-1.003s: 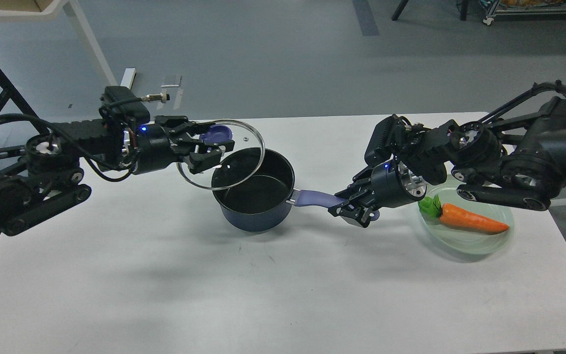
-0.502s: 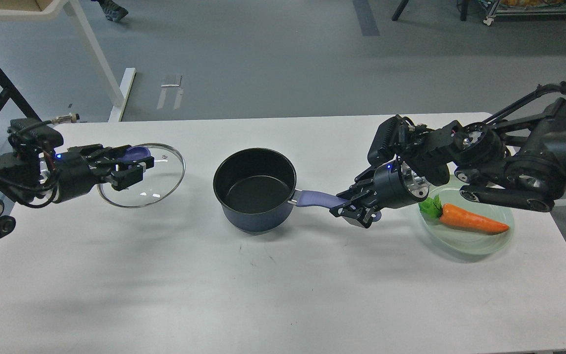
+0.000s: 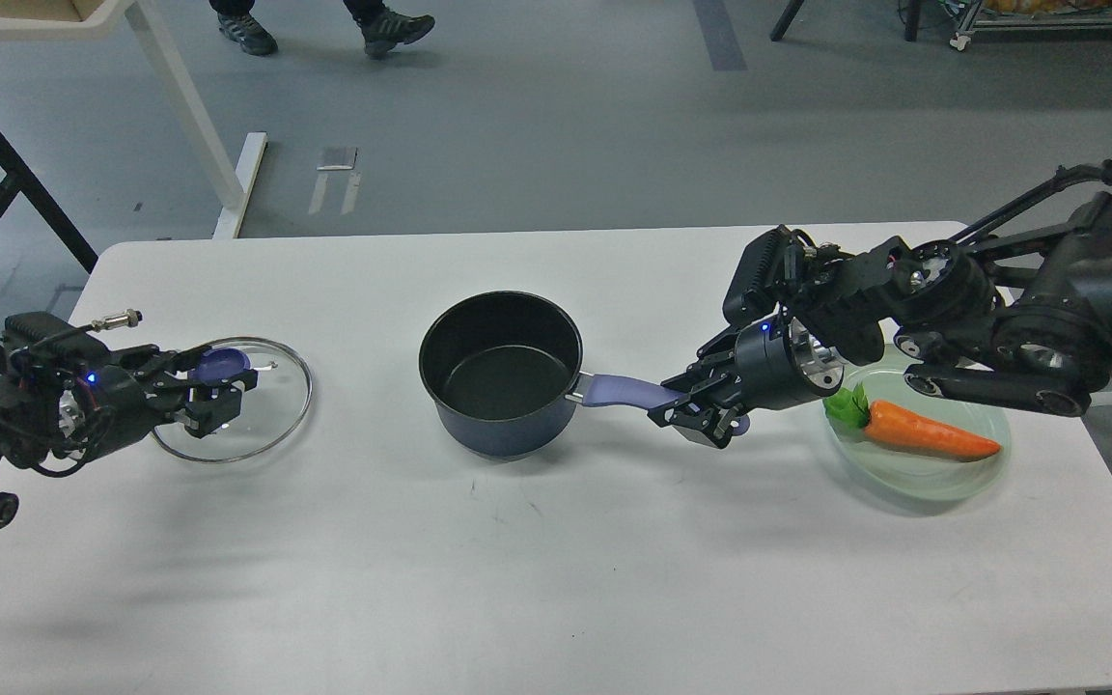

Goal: Open pot lid

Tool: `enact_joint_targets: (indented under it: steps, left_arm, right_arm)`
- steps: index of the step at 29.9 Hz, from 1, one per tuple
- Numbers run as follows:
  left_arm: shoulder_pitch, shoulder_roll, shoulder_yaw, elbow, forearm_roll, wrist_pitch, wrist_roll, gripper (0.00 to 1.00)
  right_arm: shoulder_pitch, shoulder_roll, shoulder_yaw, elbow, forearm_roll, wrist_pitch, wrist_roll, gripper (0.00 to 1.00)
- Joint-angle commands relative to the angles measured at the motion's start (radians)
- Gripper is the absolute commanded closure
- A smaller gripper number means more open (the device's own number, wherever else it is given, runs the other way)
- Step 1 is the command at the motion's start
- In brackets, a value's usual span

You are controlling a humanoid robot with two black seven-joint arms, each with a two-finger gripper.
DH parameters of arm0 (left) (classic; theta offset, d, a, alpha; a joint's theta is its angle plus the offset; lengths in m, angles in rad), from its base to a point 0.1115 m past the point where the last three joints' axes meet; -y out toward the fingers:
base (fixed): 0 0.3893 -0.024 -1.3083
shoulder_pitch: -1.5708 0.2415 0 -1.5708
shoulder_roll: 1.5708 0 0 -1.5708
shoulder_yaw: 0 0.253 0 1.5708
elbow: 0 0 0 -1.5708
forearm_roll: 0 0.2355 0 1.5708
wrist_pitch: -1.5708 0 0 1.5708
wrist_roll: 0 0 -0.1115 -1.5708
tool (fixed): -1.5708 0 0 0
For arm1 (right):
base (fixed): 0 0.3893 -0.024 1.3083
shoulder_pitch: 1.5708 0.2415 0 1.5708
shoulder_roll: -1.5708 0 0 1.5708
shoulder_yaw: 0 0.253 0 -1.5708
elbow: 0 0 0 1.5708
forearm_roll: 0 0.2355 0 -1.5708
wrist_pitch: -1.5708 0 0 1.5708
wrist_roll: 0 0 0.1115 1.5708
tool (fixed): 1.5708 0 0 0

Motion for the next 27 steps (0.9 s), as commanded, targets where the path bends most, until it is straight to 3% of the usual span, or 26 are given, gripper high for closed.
enact_joint_targets:
  steps: [1,2,5,15,17,20,27]
  left_arm:
    - [0.010,-0.001,0.002,0.001,-0.012,0.002,0.001,0.49]
    - [0.011,-0.001,0.002,0.001,-0.012,0.001,0.001,0.47]
    - [0.011,-0.001,0.002,0.001,-0.012,0.002,0.002,0.27]
    - [0.011,-0.001,0.000,0.001,-0.014,0.002,0.001,0.22]
    - [0.007,0.001,-0.003,0.000,-0.031,0.001,-0.002,0.16]
    - [-0.006,0.011,-0.012,0.000,-0.123,-0.002,-0.020,0.05]
    - [-0.074,0.025,-0.009,0.000,-0.396,-0.027,-0.020,0.01]
  right_arm:
    - [0.000,0.000,0.000,0.001,0.000,0.000,0.000,0.76]
    - [0.000,0.000,0.000,0.001,0.000,0.000,0.000,0.76]
    - [0.003,0.000,0.000,0.001,0.000,0.002,0.000,0.75]
    - [0.003,0.000,0.001,0.002,0.000,0.002,0.000,0.71]
    - [0.003,-0.002,0.001,0.001,0.000,0.000,0.000,0.62]
    - [0.003,-0.015,0.004,0.007,0.000,0.000,0.000,0.33]
    - [0.000,-0.060,0.076,0.019,0.004,-0.005,0.003,0.08]
